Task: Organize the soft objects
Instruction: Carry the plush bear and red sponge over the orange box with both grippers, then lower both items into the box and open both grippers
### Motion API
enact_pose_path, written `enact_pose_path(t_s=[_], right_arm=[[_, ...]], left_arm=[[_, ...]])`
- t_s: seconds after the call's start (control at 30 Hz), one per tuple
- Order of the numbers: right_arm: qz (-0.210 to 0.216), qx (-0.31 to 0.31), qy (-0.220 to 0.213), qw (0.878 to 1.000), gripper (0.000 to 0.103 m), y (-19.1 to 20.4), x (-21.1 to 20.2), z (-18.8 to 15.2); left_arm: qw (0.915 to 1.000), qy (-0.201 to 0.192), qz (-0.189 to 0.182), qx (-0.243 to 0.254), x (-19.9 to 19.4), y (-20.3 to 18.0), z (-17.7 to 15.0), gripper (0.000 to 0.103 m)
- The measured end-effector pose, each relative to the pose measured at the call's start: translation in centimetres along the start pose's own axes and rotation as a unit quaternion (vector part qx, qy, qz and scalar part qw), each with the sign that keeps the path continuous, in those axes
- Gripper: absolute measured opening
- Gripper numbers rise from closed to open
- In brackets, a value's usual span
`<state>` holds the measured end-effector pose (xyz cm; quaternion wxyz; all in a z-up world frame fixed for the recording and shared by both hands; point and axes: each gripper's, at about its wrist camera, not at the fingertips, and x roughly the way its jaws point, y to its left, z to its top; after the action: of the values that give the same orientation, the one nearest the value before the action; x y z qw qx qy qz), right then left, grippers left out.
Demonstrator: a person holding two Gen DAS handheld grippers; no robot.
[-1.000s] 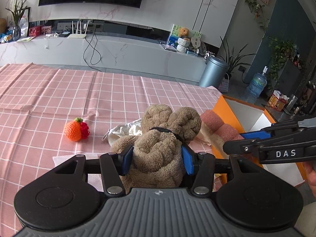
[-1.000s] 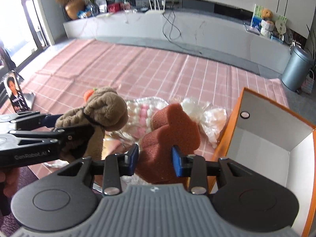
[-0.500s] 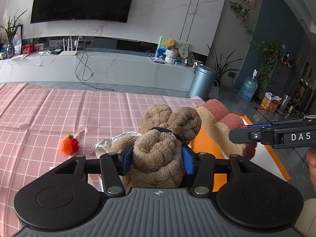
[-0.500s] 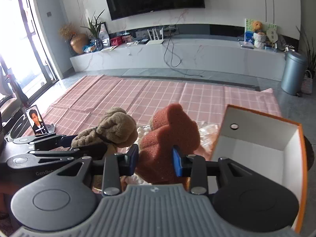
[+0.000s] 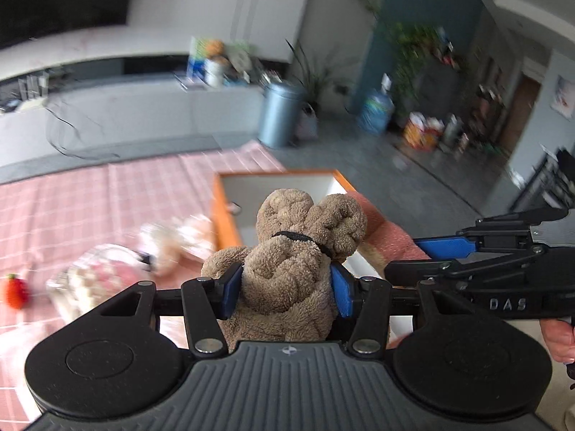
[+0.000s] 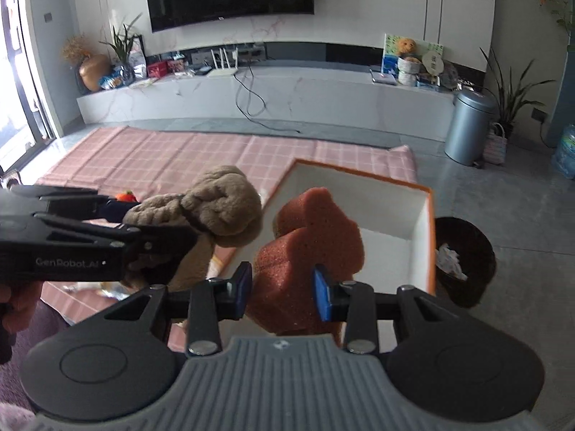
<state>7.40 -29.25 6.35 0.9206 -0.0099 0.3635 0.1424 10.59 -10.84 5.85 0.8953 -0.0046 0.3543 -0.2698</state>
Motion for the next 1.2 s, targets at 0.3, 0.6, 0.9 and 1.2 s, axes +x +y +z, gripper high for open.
enact_pose_path(t_s=[0.3, 0.6, 0.9, 1.2], right_arm=[[-0.019, 0.016, 0.059, 0.998, 0.036, -5.2, 3.1, -2.5], [-0.028, -0.031, 0.112, 0.993, 0.037, -5.4, 7.1, -3.2], [-0.014, -0.059, 0.180, 0.982, 0.038, -6.0, 9.8, -2.8], [-0.003, -0.061, 0.209, 0.976, 0.037, -6.1, 11.0, -2.9]], left_arm=[[0.9953, 0.085, 0.005, 0.046, 7.3, -3.3, 0.8, 0.058], [0.9848, 0.141, 0.033, 0.095, 10.9, -4.2, -0.6, 0.059], [0.9749, 0.188, 0.037, 0.112, 13.1, -4.1, -0.9, 0.062], [0.9721, 0.196, 0.045, 0.122, 13.4, -4.4, -0.9, 0.067]])
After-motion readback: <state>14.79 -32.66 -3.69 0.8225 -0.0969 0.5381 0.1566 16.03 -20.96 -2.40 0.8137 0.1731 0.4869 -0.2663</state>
